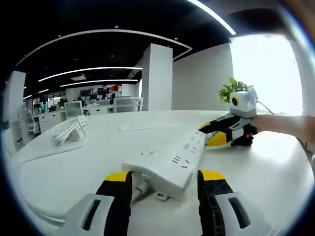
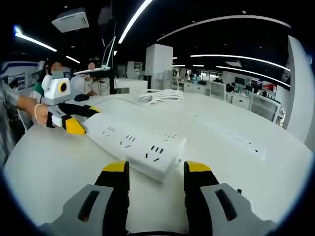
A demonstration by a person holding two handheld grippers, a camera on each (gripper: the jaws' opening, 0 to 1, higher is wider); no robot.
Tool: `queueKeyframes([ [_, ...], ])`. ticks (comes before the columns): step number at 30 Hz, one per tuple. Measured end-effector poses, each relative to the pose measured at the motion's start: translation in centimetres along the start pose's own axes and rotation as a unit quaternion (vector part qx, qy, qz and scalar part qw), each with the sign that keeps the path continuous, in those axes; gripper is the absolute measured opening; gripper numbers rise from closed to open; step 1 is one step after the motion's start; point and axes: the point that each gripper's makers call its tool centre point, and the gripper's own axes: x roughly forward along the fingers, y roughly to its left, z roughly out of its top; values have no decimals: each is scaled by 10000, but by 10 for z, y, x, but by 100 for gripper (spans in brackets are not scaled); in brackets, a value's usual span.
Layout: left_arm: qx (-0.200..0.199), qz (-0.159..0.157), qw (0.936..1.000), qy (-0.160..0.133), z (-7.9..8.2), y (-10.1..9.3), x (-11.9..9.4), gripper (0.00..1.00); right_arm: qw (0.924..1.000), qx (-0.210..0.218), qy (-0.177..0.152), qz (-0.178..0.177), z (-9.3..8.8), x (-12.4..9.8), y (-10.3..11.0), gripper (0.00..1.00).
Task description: Straighten the power strip on the desk, plug the charger into it
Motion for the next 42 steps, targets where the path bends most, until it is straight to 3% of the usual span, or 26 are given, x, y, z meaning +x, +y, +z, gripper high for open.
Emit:
queueKeyframes([
  [7,214,79,9997,72,-2,1,2,52,10000,13,76,38,-2,1,-1,39],
  [12,153,79,9998,58,-1,1,1,51,9997,79,147,183,-4,2,6,33],
  [21,150,30,9998,89,-1,1,3,51,9993,155,332,27,-6,0,5,32],
  [42,251,-272,9989,275,1,12,9,51,9980,465,419,-131,-7,-3,6,27],
])
